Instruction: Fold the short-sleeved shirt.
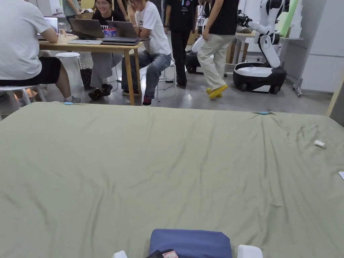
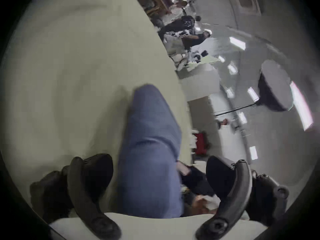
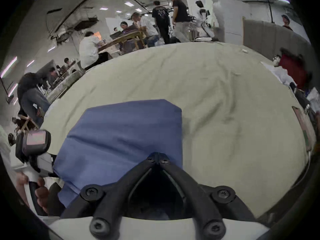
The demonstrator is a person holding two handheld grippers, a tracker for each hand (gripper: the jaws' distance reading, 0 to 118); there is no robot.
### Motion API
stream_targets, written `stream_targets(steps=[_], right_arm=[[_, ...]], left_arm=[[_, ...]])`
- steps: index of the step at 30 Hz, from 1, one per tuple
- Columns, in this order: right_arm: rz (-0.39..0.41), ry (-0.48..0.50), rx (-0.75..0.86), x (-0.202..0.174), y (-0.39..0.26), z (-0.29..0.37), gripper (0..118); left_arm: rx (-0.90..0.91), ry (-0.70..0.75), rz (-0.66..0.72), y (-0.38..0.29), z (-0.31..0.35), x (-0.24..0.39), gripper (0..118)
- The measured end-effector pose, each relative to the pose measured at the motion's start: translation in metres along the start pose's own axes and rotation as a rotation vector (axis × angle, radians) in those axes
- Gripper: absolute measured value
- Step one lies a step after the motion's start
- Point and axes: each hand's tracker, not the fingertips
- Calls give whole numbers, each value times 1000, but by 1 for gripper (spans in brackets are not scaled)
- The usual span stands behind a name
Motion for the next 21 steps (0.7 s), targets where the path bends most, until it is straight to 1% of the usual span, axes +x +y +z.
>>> stream_targets(steps=[1, 2, 3, 4, 5, 6, 7, 8, 9, 10, 11, 12, 14, 15, 17, 18, 21], right_arm=[[6, -1, 3, 0, 0, 0, 0], [10, -2, 6, -1, 0, 0, 0], [11, -6, 11, 0, 0, -4, 0], [18, -12, 17, -1, 0, -4, 0], [26, -12, 22, -2, 0, -3, 0], [37, -4, 24, -5, 1, -1, 0], [80, -35, 30, -10, 3, 2, 0], [124, -46, 45, -15, 4, 5, 0], [159, -50, 63, -22, 6, 8, 0], [178, -56, 70, -29, 9, 9, 0], [183, -62, 69, -36, 12, 5, 0], [201, -59, 73, -45, 15, 5, 0], [226, -41, 91, -66, 20, 6, 0], [232, -35, 94, -77, 25, 4, 0], [258, -13, 104, -100, 28, 3, 0], [262, -4, 111, -111, 30, 2, 0], [269, 22, 119, -137, 34, -13, 0]], left_arm=[[-22, -50, 78, 1, -10, -3, 89], [-16, -4, 96, -5, -15, 16, 58], [-16, 99, 24, -8, -23, 22, 20], [-13, 272, -142, -12, -31, 30, 21], [-16, 365, -239, -15, -34, 39, 20], [-24, 335, -289, -7, -37, 44, 19], [-29, 338, -315, -5, -34, 54, 19], [-24, 388, -381, -4, -32, 63, 19], [-27, 460, -489, -2, -29, 72, 19], [-31, 519, -591, -5, -32, 105, 19], [-19, 557, -645, 0, -27, 110, 19], [-1, 554, -644, 7, -21, 112, 19], [24, 573, -666, 33, -6, 74, 19], [34, 591, -681, 43, 4, 72, 19], [52, 598, -669, 66, 28, 65, 19], [59, 607, -667, 71, 52, 62, 19], [75, 664, -665, 115, 95, 45, 19]])
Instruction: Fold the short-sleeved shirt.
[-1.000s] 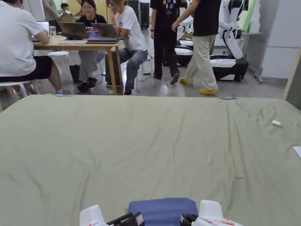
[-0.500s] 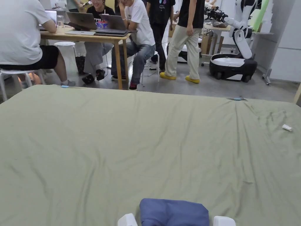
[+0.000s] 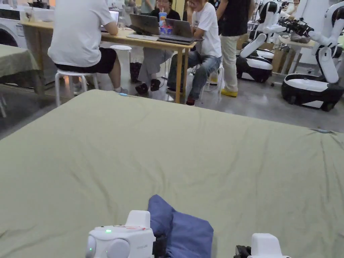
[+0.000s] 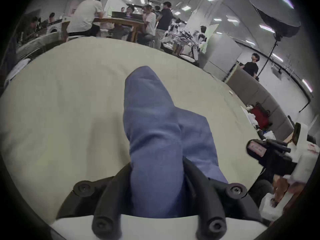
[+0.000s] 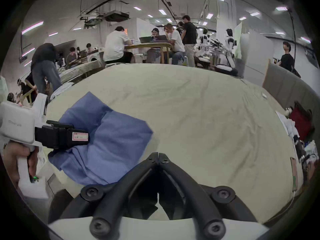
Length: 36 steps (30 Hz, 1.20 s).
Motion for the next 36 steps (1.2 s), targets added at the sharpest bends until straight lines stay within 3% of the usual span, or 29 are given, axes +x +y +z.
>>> stream_targets(steps=[9, 16, 18, 19, 20, 21, 22, 28, 29, 31, 33, 34, 36], right_arm=[[56, 51, 13, -75, 33, -21, 0], [94, 73, -2, -95, 39, -33, 0], [100, 77, -3, -98, 38, -40, 0], [103, 78, -5, -99, 38, -41, 0], [106, 79, -9, -100, 38, -42, 0], [110, 81, -11, -99, 37, -42, 0], [113, 82, -12, -103, 38, -41, 0], [107, 81, 10, -88, 39, -22, 0], [103, 83, 17, -85, 39, -19, 0], [95, 77, 36, -77, 39, -12, 0], [101, 53, 61, -64, 40, 0, 0], [106, 38, 72, -58, 41, 8, 0], [108, 11, 99, -38, 42, 22, 0]], left_arm=[[-34, 212, -67, 42, 69, -164, 19], [-69, 232, -8, 58, 98, -253, 19], [-46, 221, -8, 57, 99, -259, 35], [-12, 226, -10, 54, 103, -259, 54], [16, 245, -18, 52, 107, -260, 83], [34, 251, -29, 54, 112, -253, 100], [54, 255, -40, 52, 120, -254, 108], [104, 429, -79, 55, 158, -252, 107], [109, 414, -68, 56, 161, -246, 103], [152, 387, -52, 55, 168, -226, 79], [174, 393, -78, 57, 164, -189, 18], [175, 430, -127, 58, 158, -168, 3], [217, 421, -223, 57, 147, -118, 0]])
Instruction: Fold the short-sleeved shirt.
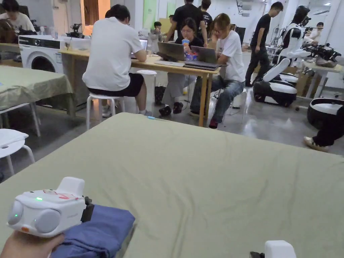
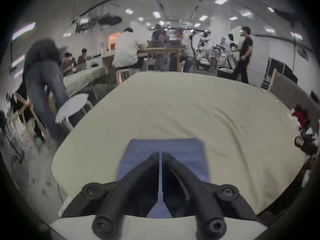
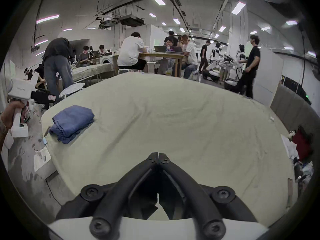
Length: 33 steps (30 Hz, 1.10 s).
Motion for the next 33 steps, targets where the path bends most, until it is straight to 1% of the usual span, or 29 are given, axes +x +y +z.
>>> stream_targets(steps=[1, 4, 8, 10, 12, 14, 16, 17, 20, 22, 26, 29, 32, 33], right_arm=[[-15, -26, 15, 13, 1, 8, 0], [-18, -95, 61, 49, 6, 34, 0], [-29, -157, 130, 100, 21, 65, 0], [-28, -183, 156, 122, 30, 77, 0], [-11, -213, 181, 140, 40, 89, 0], [-20, -235, 226, 157, 50, 104, 0], [-36, -250, 258, 173, 60, 113, 0], [-52, -281, 287, 181, 64, 117, 0], [-101, -295, 342, 201, 73, 125, 0], [-99, -302, 355, 211, 77, 125, 0], [-110, -302, 372, 221, 86, 131, 0], [-107, -307, 381, 222, 89, 132, 0], [-138, -311, 403, 226, 91, 132, 0], [-137, -312, 409, 228, 91, 130, 0]], left_arm=[[27, -40, -19, 8, -4, 23, 0], [116, -55, -59, 33, 9, 100, 0], [218, -128, -67, 67, 27, 193, 0], [264, -166, -73, 81, 31, 228, 0], [286, -186, -80, 96, 41, 261, 0], [320, -203, -88, 109, 51, 287, 0], [330, -219, -76, 121, 54, 306, 0], [340, -217, -74, 125, 56, 315, 0], [369, -210, -93, 137, 59, 332, 0], [378, -209, -99, 143, 69, 342, 0], [393, -189, -118, 152, 74, 349, 0], [405, -181, -107, 156, 68, 346, 0], [420, -156, -105, 160, 69, 342, 0], [427, -153, -99, 161, 75, 343, 0]])
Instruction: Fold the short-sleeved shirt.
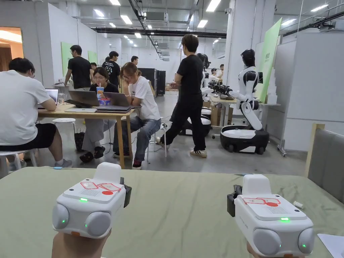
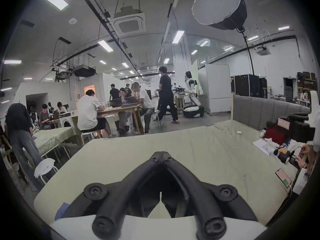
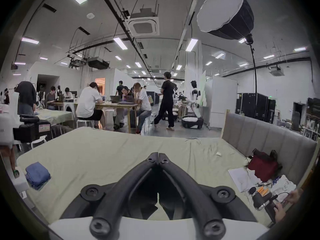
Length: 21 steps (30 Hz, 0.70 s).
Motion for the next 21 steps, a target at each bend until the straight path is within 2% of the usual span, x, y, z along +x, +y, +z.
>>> stream_targets(steps=[15, 16, 17, 21], right_arm=[[-2, -26, 39, -2, 2, -4, 3], [-3, -20, 39, -2, 2, -5, 7], [-2, -17, 37, -3, 2, -4, 17], [3, -13, 38, -5, 2, -6, 44]], left_arm=[[31, 41, 32, -1, 1, -14, 3], [33, 46, 31, -1, 3, -15, 11], [31, 48, 31, -1, 3, -16, 20], [29, 45, 38, -2, 3, -19, 28]])
